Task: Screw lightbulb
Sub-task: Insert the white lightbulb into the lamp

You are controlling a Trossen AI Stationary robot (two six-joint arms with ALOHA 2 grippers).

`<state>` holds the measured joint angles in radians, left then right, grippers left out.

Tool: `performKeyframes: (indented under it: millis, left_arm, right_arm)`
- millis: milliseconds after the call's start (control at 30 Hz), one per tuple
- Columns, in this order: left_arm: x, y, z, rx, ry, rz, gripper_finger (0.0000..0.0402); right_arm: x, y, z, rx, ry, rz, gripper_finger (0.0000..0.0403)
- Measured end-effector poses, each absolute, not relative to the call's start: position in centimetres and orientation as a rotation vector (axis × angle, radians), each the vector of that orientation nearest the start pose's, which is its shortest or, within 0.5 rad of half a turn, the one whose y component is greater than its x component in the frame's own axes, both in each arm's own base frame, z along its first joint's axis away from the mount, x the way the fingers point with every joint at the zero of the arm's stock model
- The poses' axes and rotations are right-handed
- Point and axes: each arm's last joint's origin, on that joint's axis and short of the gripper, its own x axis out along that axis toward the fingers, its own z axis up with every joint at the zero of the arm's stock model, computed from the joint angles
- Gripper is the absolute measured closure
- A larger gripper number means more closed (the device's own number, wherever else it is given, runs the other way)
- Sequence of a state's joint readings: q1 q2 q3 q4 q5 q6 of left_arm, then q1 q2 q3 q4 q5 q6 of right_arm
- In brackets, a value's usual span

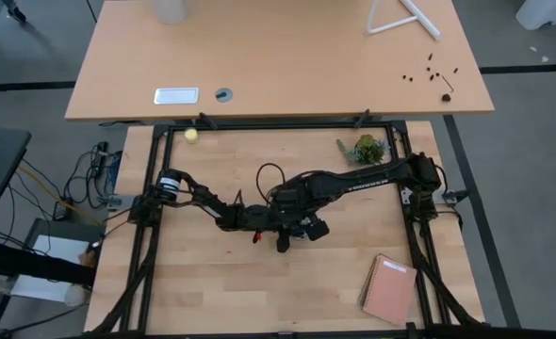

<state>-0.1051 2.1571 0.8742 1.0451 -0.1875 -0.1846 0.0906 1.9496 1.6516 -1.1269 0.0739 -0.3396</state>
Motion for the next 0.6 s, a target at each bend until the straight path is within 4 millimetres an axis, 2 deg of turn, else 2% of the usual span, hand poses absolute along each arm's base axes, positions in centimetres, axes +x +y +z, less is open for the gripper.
performKeyframes:
  millis: [600]
  left_arm:
    - [38.49,-3.69,8.28,-0.125,0.228,0.082,0.0211]
  right_arm:
    - [38.34,3.93,23.37,-0.404,1.405,0.352,0.0031]
